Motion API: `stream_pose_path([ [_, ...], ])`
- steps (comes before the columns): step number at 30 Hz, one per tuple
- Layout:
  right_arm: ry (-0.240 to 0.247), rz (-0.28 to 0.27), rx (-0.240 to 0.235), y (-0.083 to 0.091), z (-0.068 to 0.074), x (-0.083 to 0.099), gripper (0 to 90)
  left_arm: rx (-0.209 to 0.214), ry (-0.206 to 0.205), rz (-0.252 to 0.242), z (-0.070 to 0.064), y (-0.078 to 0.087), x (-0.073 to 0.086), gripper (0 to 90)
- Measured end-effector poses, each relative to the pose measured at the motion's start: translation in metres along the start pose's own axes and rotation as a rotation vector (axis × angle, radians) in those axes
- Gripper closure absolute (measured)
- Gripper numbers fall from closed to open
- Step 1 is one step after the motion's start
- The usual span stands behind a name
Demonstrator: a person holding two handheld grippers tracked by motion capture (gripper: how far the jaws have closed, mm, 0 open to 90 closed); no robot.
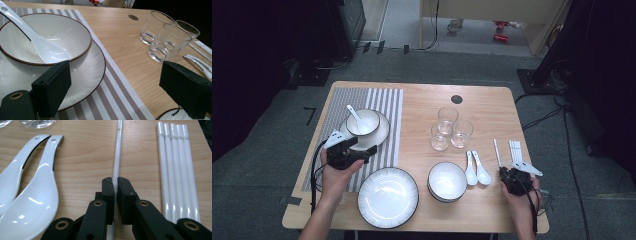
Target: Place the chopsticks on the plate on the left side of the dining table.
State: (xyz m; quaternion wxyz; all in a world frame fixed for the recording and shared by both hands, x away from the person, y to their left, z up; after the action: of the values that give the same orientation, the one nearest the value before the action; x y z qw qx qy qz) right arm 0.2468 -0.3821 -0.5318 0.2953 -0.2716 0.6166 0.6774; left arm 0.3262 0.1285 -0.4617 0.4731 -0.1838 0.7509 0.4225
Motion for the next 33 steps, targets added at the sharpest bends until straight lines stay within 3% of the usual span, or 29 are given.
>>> stream_pose_path([
  [7,0.011,-0.027,0.005,-0.003,0.007,0.001,83.0,-0.001,-0.001,0.005,0.000,-0.001,0.001,10.5],
  [16,-0.045,-0.049,-0.028,-0.006,0.007,0.001,81.1,-0.002,-0.006,0.008,0.000,-0.002,0.001,10.5],
  [33,-0.039,-0.054,0.020,-0.009,0.014,-0.001,81.2,0.004,-0.007,0.012,-0.002,-0.002,0.002,10.7],
])
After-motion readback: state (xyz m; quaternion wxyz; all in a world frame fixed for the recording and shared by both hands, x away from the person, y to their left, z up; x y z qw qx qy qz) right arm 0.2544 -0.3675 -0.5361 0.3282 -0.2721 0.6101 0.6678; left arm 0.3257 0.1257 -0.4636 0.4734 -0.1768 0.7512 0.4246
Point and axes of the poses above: each handheld gripper's, and its own axes: y roughly backward along the jaws, x roughly out of its underside, z roughly to its left, the point moved 2 cm from there along -y, roughly forward along the jaws, and after that the axes turned 4 degrees about -y, right-handed, at the moved point
